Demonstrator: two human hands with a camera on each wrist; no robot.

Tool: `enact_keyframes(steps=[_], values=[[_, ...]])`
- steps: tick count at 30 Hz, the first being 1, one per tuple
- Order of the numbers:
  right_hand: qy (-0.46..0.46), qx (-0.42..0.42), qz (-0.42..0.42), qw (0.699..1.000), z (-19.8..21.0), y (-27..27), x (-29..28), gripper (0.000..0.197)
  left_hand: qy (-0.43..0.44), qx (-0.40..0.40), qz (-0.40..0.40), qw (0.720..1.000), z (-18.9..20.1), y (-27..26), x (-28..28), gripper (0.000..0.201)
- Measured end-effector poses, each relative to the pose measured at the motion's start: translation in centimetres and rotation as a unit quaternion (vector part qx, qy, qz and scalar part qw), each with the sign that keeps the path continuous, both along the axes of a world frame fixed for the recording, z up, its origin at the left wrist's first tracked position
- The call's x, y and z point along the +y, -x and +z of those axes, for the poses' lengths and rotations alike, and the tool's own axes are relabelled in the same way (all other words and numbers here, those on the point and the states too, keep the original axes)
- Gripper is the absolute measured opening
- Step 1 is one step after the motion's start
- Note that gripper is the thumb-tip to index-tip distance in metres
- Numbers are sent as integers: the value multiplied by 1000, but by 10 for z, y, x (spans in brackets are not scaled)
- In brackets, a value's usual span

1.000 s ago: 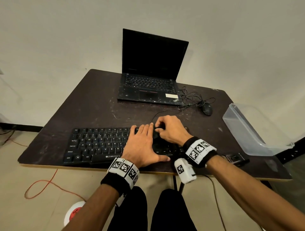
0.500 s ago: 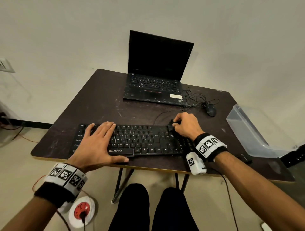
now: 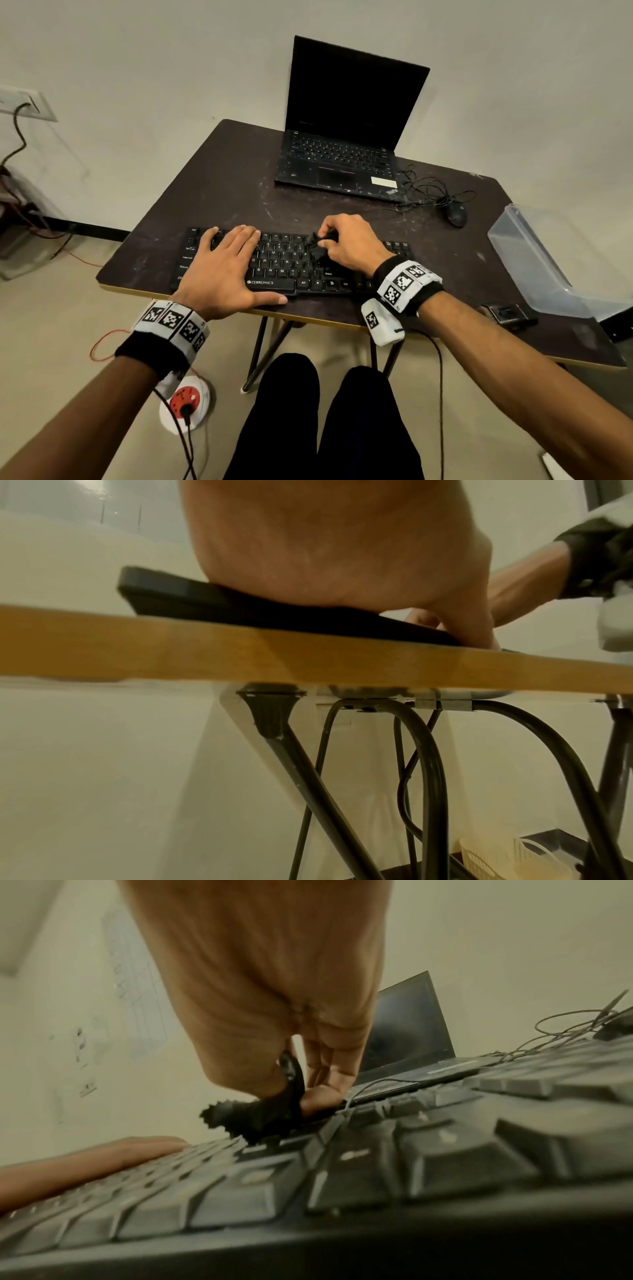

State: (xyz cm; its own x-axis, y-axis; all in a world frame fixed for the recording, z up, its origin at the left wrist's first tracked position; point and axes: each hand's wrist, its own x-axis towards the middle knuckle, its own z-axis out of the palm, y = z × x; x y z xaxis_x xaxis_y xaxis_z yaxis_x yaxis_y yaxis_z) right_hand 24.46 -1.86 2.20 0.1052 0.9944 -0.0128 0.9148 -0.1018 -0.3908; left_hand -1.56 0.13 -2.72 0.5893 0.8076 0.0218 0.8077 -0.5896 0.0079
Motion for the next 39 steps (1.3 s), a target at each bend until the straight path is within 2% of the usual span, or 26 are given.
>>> enact_keyframes(steps=[5,10,16,20,22,25,27,30,31,33,36,38,39], values=[[-6,-37,-48,998,9,-19,-43,10,0,-5,2,1000,-1,0,1,143],[-41,-35,-53,997,-6,-2,-102,9,-3,-7,-9,1000,-4,1,2,143],[-52,-4,-96,994,-2,-17,-103,7,-13,-13,-1,1000,-3,-2,-2,140],[-150,64,-134,977,-31,13,-121,9,-13,-5,4,1000,-3,-5,-2,139],[-194,101,-120,968,-41,40,-116,9,-14,-5,1,1000,-3,-4,-2,140],[-199,104,-77,971,-47,74,-104,10,-22,-10,-8,1000,-5,-4,-2,141],[-200,88,-69,973,-48,67,-109,12,-18,-12,-9,1000,-6,-4,-2,141],[-215,62,-116,968,-46,21,-130,17,-1,-13,-21,1000,-7,-1,3,142],[-219,51,-139,964,-44,2,-137,18,14,-34,-28,999,-5,4,4,141],[-224,27,-177,958,-40,-30,-149,19,34,-134,-30,990,0,20,7,133],[-222,15,-197,955,-38,-58,-155,18,46,-286,42,956,-2,57,17,100],[-224,13,-201,954,-39,-65,-158,17,133,-367,98,915,-7,79,26,74],[-226,10,-206,952,-38,-67,-159,17,158,-384,114,903,-10,84,29,60]])
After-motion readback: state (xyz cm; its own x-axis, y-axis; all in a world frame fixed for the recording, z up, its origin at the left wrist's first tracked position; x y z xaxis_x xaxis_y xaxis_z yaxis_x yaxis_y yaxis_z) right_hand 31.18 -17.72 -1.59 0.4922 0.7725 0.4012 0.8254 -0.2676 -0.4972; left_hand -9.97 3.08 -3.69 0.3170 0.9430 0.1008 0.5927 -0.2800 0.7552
